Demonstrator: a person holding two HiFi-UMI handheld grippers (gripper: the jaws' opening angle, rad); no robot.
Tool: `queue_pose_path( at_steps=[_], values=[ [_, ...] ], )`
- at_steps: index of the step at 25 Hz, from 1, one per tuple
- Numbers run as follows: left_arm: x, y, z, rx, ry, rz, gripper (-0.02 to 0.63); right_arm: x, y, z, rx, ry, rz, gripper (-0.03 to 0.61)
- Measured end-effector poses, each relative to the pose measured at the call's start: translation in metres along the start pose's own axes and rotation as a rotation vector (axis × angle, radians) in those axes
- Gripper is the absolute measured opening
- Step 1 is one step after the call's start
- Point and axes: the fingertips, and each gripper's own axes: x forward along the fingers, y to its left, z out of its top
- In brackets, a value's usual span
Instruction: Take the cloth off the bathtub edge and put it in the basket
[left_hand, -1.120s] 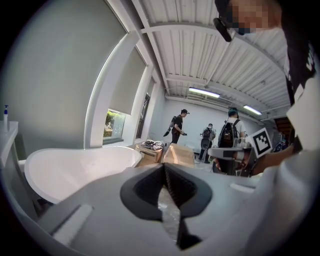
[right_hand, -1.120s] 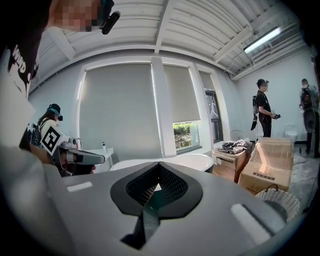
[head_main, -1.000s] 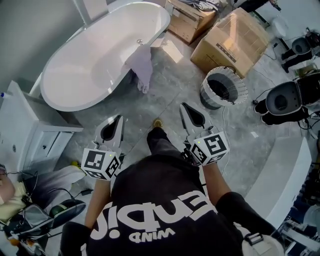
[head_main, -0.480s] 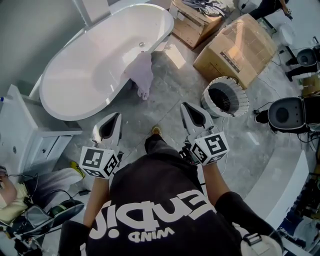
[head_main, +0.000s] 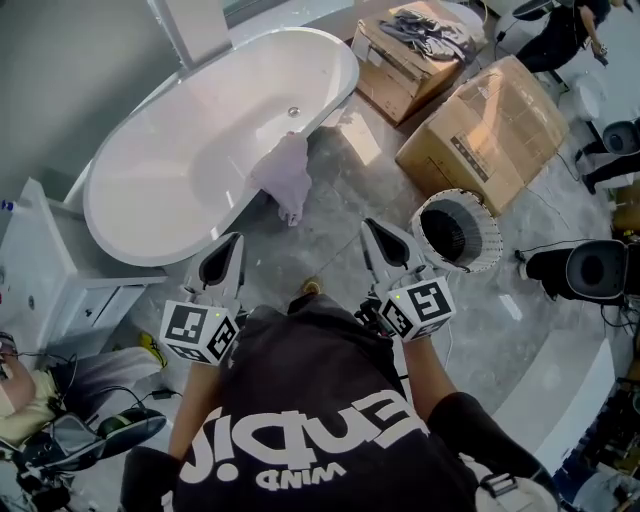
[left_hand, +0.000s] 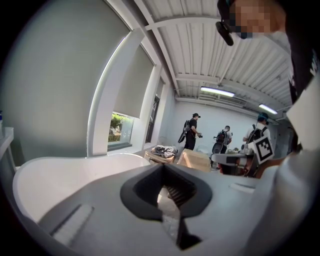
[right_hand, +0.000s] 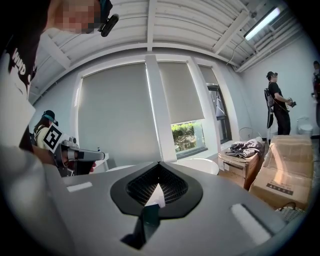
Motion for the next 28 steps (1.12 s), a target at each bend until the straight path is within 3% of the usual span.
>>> queue_pose_path(
  at_steps=[10,28],
  values=[
    [0.033,0.027,0.008,-0.020,0.017,0.019,-0.003,0.038,-0.011,0.001,0.020,0.033,0.023,0.009],
    [0.146,0.106,0.041,0.042,0.073,-0.088,-0.003,0.142,-0.076,0.039,-0.001,0.044,-0.079,0.009]
  ],
)
